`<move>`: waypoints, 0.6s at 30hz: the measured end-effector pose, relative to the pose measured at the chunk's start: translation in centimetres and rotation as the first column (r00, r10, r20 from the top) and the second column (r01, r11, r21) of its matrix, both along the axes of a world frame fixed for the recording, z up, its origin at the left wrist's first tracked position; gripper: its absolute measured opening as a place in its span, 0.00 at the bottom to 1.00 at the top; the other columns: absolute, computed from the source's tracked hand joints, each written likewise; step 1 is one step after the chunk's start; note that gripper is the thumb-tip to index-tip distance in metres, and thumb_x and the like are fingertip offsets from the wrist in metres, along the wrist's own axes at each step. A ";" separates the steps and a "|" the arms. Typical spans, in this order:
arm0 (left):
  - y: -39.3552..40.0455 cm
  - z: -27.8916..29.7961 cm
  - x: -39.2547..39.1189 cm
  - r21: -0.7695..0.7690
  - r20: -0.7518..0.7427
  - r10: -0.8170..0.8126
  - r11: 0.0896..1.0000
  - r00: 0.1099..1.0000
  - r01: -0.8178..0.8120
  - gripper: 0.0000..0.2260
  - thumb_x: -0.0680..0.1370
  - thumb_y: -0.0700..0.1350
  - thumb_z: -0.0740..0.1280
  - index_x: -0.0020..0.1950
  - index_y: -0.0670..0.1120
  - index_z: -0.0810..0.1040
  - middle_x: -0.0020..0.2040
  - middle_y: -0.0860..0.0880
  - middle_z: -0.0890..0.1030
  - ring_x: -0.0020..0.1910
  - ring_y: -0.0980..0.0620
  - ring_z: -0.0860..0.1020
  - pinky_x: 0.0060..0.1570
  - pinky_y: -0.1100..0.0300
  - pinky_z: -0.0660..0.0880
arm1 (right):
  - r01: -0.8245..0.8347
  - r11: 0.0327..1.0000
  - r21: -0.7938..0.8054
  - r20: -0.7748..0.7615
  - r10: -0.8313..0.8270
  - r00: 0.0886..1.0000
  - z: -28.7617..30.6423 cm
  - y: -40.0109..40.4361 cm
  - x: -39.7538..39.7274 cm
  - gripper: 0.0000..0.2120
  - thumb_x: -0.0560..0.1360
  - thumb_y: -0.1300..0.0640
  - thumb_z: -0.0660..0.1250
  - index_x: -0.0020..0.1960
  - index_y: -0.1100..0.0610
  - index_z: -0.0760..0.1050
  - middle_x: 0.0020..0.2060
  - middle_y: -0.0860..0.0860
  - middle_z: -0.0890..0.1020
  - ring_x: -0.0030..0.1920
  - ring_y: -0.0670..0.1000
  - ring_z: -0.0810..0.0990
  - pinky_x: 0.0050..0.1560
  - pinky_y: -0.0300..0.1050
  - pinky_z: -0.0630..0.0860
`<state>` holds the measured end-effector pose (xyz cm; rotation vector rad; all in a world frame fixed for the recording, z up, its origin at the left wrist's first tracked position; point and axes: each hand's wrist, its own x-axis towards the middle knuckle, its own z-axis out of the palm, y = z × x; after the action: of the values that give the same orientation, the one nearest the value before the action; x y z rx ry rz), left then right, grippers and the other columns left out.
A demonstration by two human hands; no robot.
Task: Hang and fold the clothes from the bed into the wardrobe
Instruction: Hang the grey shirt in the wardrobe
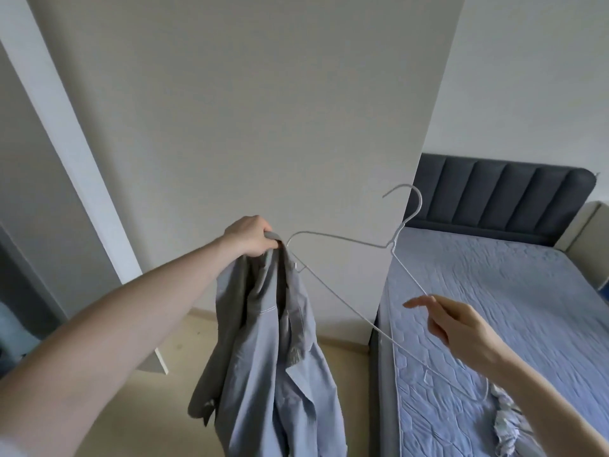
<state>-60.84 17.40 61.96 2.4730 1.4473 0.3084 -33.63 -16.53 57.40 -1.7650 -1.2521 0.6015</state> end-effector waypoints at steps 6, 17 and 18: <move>1.6 0.5 -0.6 0.011 -0.016 0.110 0.994 0.994 -0.109 0.12 0.73 0.55 0.72 0.44 0.45 0.83 0.41 0.49 0.82 0.43 0.43 0.78 0.39 0.58 0.70 | -0.085 0.996 -0.037 0.095 0.088 0.992 1.3 -0.5 -0.5 0.16 0.84 0.43 0.55 0.59 0.32 0.81 0.30 0.47 0.62 0.31 0.53 0.59 0.30 0.46 0.56; 0.5 2.4 0.4 -0.144 0.132 0.128 0.984 0.983 -0.108 0.15 0.68 0.48 0.70 0.32 0.49 0.63 0.29 0.51 0.60 0.29 0.48 0.58 0.26 0.63 0.54 | -0.121 0.990 -0.070 0.141 0.129 0.982 1.7 1.8 -2.5 0.16 0.85 0.45 0.57 0.55 0.33 0.83 0.30 0.52 0.59 0.32 0.53 0.60 0.31 0.43 0.57; 0.2 2.5 0.6 -0.172 0.149 0.121 0.981 0.981 -0.095 0.14 0.68 0.48 0.70 0.32 0.49 0.64 0.29 0.50 0.60 0.28 0.48 0.57 0.25 0.65 0.52 | -0.118 0.991 -0.059 0.150 0.126 0.981 1.6 2.0 -2.8 0.16 0.85 0.46 0.57 0.54 0.33 0.83 0.30 0.52 0.59 0.31 0.52 0.59 0.30 0.42 0.57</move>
<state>-60.29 17.63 64.49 2.1920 1.4798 0.3824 -36.40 -14.50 59.00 -1.8137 -1.4711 0.5798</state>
